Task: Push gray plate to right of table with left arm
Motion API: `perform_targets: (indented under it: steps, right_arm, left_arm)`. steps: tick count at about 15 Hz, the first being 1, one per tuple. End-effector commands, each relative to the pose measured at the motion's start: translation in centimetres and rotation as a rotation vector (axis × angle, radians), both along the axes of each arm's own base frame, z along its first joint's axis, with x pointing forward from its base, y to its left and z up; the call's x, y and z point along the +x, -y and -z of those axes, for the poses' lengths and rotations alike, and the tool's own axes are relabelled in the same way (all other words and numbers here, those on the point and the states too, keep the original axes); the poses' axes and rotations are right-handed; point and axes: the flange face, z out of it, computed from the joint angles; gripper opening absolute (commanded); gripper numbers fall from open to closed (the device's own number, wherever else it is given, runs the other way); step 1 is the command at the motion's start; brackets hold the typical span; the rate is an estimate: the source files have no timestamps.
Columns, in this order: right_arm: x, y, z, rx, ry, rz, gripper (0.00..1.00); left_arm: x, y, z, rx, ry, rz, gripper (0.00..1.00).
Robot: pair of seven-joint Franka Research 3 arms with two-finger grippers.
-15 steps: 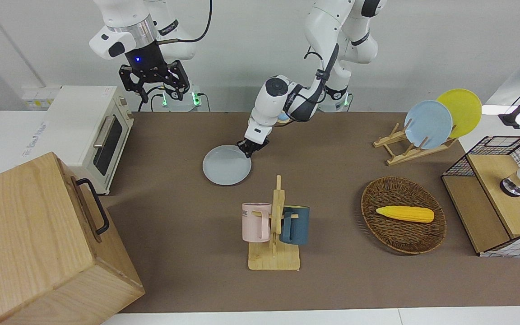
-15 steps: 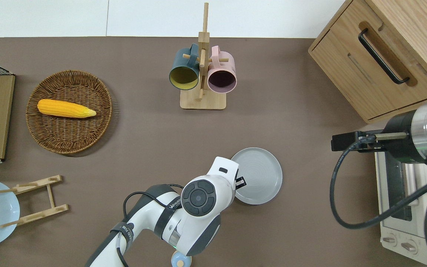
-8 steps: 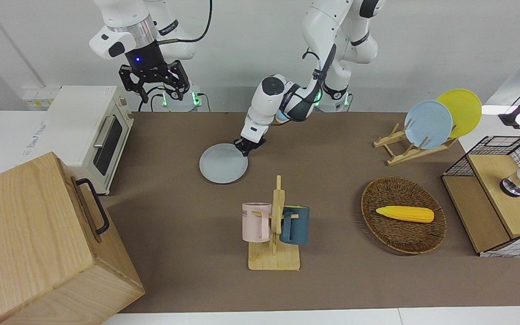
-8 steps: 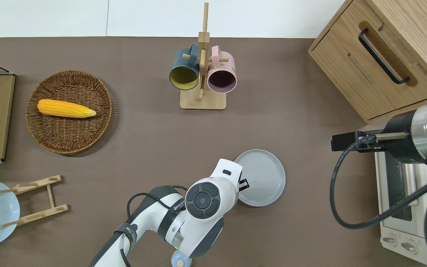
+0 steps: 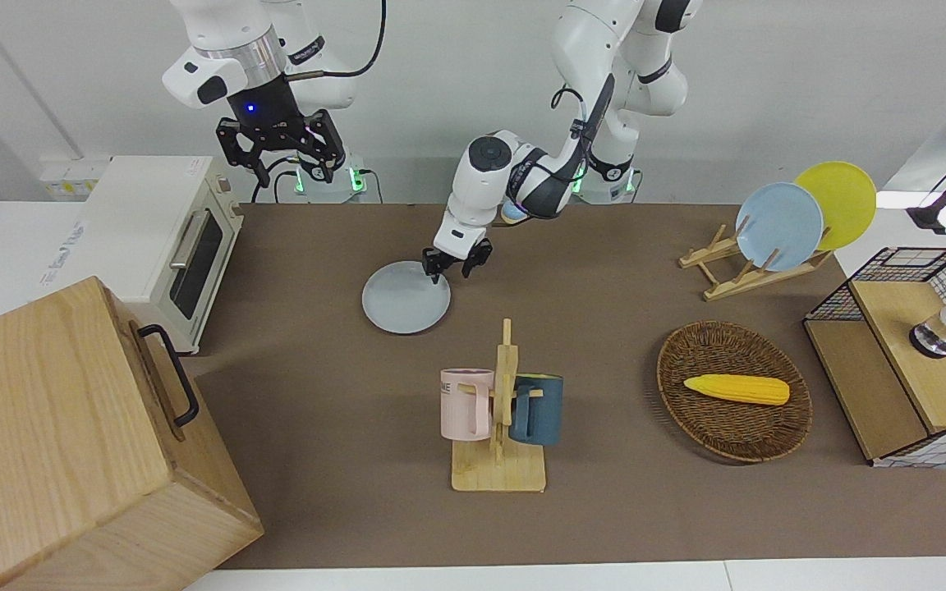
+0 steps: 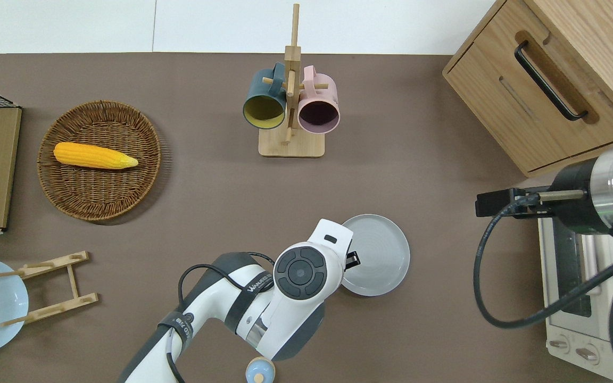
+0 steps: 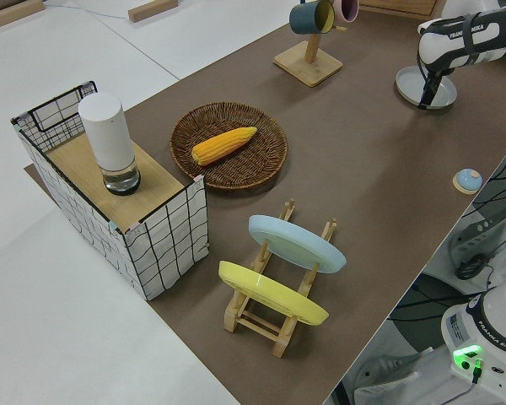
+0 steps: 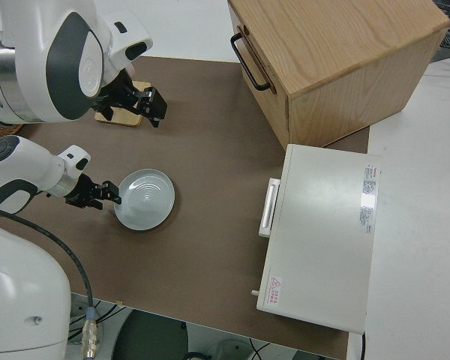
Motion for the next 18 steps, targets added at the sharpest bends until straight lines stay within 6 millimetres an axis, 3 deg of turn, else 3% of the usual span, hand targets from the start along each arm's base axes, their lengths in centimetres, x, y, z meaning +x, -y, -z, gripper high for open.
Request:
perform_targets:
  steps: [1, 7, 15, 18]
  right_arm:
    - [0.1, 0.0, -0.3, 0.018, 0.0, 0.002, 0.996]
    - [0.1, 0.0, -0.3, 0.018, 0.0, 0.002, 0.996]
    - [0.1, 0.0, -0.3, 0.018, 0.0, 0.002, 0.996]
    - [0.1, 0.0, -0.3, 0.018, 0.0, 0.002, 0.996]
  left_arm:
    - [1.9, -3.3, -2.7, 0.067, -0.004, 0.116, 0.99]
    - [4.7, -10.3, -8.1, 0.099, 0.012, 0.154, 0.99]
    - [8.3, -21.0, -10.9, 0.158, 0.012, 0.196, 0.99]
    - [9.1, -23.8, -12.0, 0.158, 0.031, 0.171, 0.99]
